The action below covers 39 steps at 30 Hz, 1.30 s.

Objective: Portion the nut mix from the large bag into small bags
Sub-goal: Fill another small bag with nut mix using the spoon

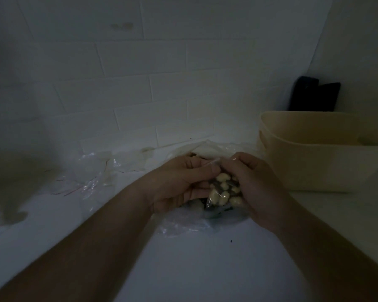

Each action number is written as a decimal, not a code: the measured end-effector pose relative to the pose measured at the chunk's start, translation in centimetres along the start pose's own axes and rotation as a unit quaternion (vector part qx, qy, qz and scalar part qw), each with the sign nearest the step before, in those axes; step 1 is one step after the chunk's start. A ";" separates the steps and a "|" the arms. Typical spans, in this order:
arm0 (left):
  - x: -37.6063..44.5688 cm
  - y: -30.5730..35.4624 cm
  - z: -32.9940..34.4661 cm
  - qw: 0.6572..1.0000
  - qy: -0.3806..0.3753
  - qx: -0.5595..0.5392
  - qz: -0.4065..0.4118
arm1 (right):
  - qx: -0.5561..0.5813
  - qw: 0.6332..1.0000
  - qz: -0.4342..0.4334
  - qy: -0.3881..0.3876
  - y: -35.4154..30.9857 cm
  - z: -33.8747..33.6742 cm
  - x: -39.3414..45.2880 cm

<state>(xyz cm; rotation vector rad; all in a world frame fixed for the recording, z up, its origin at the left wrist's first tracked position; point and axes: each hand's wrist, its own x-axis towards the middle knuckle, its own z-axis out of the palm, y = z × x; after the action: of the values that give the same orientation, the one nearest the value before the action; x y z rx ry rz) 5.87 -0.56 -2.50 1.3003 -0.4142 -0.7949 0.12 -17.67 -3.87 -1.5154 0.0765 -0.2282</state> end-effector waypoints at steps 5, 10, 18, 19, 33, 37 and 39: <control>0.3 -0.3 -0.3 0.999 0.030 0.018 -0.015 | -0.005 1.000 0.009 0.026 -0.1 -0.2 -0.1; 0.3 -0.3 -0.2 0.997 0.061 0.018 0.041 | -0.004 0.999 -0.018 0.037 0.1 -0.5 0.5; 0.4 -0.3 0.4 0.980 0.139 0.031 0.137 | -0.012 0.999 -0.031 0.025 0.4 -0.7 0.4; 0.5 -0.4 0.4 0.973 0.161 0.047 0.161 | -0.014 0.999 -0.031 0.020 0.3 -0.7 0.4; 0.9 -1.0 0.3 0.970 0.157 0.075 0.168 | 0.000 0.996 -0.047 0.079 0.4 -1.1 0.8; 0.6 -1.1 0.2 0.978 0.098 0.088 0.159 | 0.011 0.998 -0.032 0.060 0.3 -0.8 0.8; 0.7 -1.1 0.2 0.979 0.090 0.102 0.151 | 0.023 0.998 -0.023 0.059 0.4 -0.9 0.8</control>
<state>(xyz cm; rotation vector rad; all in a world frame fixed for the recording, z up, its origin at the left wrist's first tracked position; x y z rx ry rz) 5.88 -1.21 -3.67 1.4438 -0.5419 -0.3835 0.77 -18.65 -4.26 -1.4573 0.1289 -0.3547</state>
